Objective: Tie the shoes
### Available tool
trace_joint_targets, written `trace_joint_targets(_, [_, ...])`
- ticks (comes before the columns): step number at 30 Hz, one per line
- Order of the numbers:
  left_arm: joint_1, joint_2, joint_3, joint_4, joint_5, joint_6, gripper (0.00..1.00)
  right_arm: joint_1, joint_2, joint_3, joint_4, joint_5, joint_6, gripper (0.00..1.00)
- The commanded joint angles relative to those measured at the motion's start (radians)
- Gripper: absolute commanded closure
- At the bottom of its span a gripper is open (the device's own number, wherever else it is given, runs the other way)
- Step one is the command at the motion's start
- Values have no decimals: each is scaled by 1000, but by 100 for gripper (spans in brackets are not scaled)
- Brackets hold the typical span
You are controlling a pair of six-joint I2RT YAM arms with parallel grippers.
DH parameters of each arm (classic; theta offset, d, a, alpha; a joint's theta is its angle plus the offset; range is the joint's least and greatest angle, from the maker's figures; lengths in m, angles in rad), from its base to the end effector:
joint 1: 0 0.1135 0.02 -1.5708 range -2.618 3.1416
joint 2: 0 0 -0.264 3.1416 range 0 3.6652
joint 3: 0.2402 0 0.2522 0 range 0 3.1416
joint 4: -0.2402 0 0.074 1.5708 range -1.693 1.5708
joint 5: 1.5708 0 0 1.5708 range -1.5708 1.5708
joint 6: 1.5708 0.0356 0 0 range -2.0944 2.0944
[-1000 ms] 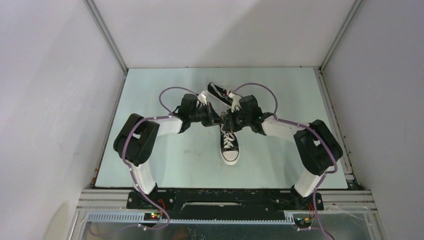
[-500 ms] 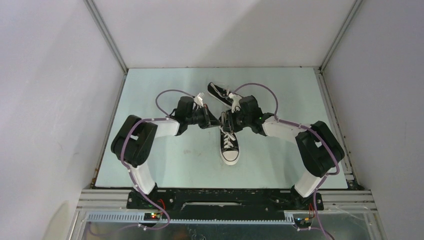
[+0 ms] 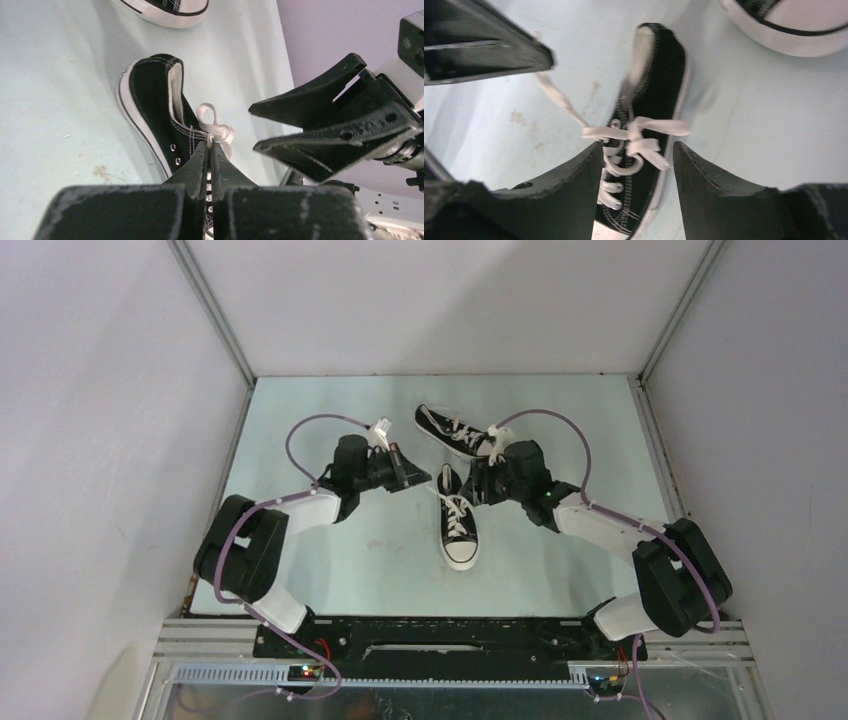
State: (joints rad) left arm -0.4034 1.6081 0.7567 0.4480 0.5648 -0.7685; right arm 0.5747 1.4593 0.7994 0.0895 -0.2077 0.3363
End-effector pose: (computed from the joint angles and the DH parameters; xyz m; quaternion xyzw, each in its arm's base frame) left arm 0.2980 -0.1479 0.1917 0.0055 0.8159 -0.4864 0.3124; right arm 0.2583 0.1761 0.2143 -0.1531 0.8607 0.2915 0.3884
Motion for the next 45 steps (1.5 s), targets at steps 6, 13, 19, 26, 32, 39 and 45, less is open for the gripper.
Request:
trace_joint_targets(6, [82, -174, -100, 32, -161, 43, 100, -94, -41, -58, 60, 16, 71, 48])
trace_joint_targets(13, [87, -190, -90, -26, -192, 71, 100, -95, -7, -94, 97, -64, 77, 58])
trace_joint_targets(19, [97, -199, -82, -82, -238, 85, 100, -91, 67, -83, 132, -128, 67, 55])
trace_joint_targets(26, [113, -212, -92, -93, -252, 76, 100, -81, 119, -49, 128, -135, 60, 51])
trace_joint_targets(32, [117, -207, -89, -96, -244, 72, 100, -73, 149, -31, 132, -155, 61, 57])
trace_joint_targets(39, [128, -224, -101, -105, -267, 71, 100, -73, 149, -25, 117, -188, 71, 95])
trace_joint_targets(45, [149, -270, -130, -123, -332, 68, 100, -88, 43, -55, 66, -57, 69, 100])
